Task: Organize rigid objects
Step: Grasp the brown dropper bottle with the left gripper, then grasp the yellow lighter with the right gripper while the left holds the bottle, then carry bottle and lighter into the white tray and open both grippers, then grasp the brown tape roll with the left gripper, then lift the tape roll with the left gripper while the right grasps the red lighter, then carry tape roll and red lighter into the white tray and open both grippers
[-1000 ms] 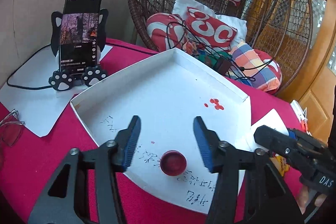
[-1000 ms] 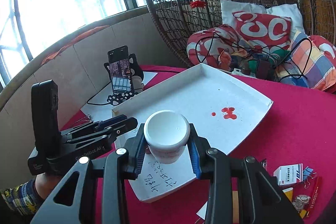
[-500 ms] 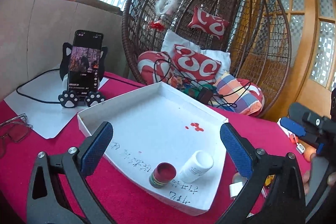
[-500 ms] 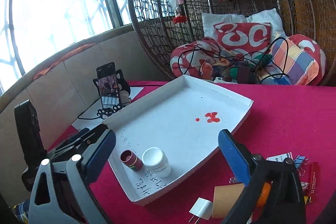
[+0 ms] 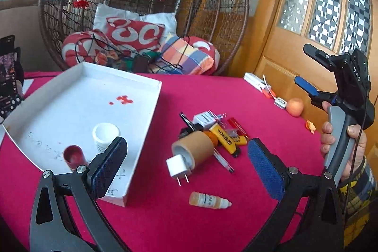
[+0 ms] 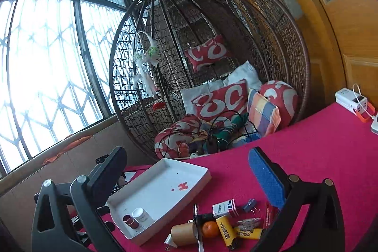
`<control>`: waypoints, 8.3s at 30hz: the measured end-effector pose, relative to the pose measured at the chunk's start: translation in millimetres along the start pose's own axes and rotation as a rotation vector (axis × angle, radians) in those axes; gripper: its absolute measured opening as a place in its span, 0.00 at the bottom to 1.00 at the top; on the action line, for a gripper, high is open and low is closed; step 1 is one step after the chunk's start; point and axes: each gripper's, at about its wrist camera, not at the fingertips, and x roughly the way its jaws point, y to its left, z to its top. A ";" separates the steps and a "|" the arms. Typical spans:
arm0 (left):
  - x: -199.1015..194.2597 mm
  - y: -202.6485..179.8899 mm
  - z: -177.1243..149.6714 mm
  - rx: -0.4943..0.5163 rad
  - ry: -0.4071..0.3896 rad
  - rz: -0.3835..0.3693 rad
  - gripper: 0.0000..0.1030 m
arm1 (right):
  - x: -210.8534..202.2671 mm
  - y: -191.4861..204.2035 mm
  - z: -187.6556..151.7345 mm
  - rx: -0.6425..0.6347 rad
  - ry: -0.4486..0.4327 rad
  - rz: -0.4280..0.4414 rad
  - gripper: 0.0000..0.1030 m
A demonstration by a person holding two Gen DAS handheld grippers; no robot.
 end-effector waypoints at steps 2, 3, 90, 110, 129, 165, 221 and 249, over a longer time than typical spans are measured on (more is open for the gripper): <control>14.2 -11.3 -7.5 0.021 0.078 -0.018 1.00 | -3.1 -19.4 -11.0 0.040 0.014 -0.051 1.00; 20.7 -17.8 -11.8 0.032 0.113 -0.028 1.00 | -4.5 -26.7 -14.9 0.041 0.025 -0.084 1.00; -34.7 66.6 36.9 -0.088 -0.075 0.187 0.62 | 87.6 97.4 -34.8 -0.453 0.398 0.114 0.23; 22.3 158.8 33.1 -0.353 0.000 0.365 0.62 | 205.6 118.4 -119.8 -0.332 0.629 0.128 0.23; -30.8 93.9 20.9 -0.256 -0.170 0.355 1.00 | 77.5 95.2 -54.5 -0.312 0.181 0.109 1.00; 138.7 -35.8 4.7 0.222 0.365 0.008 1.00 | -11.8 -74.8 -46.1 0.061 0.101 -0.175 1.00; 43.5 -33.4 -3.8 0.051 0.188 -0.043 0.51 | 106.3 -66.3 -90.9 -0.364 0.627 -0.351 0.15; -4.8 10.1 10.3 -0.044 0.051 0.043 0.51 | 52.2 25.7 -24.4 -0.288 0.372 -0.034 0.15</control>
